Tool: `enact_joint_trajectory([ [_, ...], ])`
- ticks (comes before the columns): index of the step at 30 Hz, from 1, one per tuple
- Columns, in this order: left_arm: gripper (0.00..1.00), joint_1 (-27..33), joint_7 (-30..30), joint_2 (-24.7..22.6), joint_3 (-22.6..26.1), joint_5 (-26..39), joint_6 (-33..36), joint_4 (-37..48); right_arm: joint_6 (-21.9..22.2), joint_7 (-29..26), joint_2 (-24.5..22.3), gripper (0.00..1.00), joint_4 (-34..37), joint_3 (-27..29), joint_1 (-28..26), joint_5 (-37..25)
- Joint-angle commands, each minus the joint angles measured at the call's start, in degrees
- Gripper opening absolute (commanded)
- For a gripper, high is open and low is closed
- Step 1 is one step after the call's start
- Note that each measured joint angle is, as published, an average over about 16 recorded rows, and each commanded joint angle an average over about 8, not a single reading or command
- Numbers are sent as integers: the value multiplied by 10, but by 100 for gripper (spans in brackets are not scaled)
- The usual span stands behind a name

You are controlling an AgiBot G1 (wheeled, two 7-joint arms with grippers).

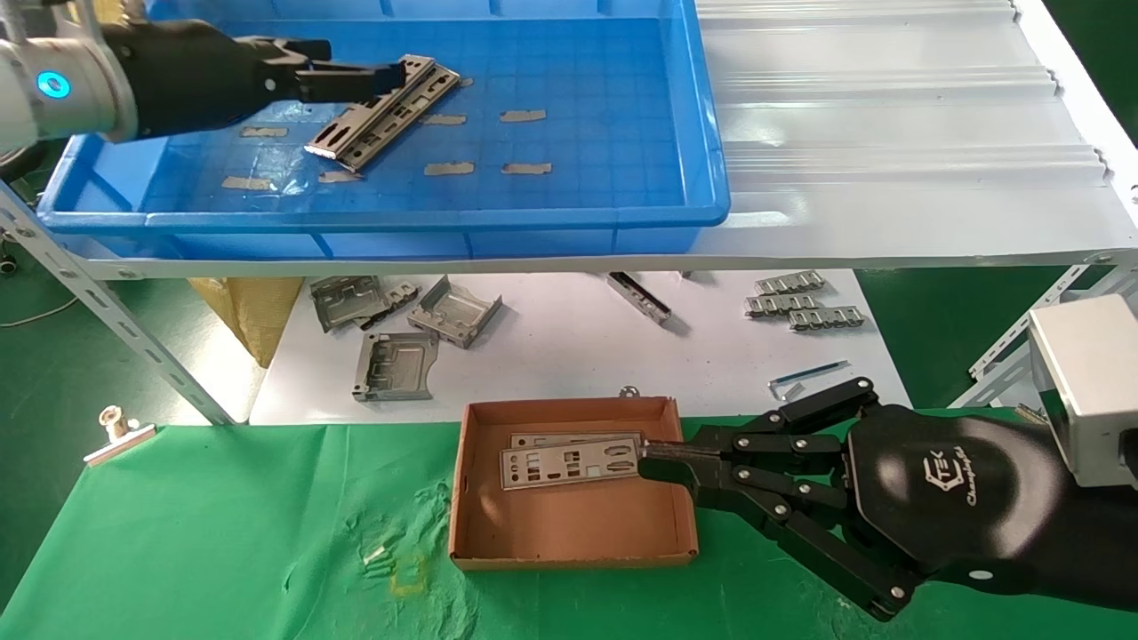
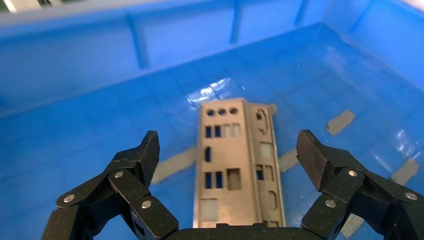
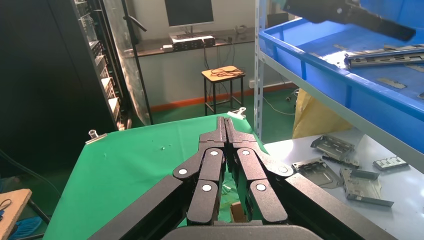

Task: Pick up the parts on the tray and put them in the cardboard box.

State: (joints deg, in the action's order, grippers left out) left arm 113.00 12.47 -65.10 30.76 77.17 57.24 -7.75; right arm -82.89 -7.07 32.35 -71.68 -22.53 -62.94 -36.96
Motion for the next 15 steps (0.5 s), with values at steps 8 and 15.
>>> enact_joint_trajectory([
  [8, 82, 2, -17, -27, -4, -6, -25, 45, 0, 0, 0, 0, 0, 0, 0, 0],
  [15, 4, -1, -30, -39, -12, -17, -35, 57, 0, 0, 0, 0, 0, 0, 0, 0],
])
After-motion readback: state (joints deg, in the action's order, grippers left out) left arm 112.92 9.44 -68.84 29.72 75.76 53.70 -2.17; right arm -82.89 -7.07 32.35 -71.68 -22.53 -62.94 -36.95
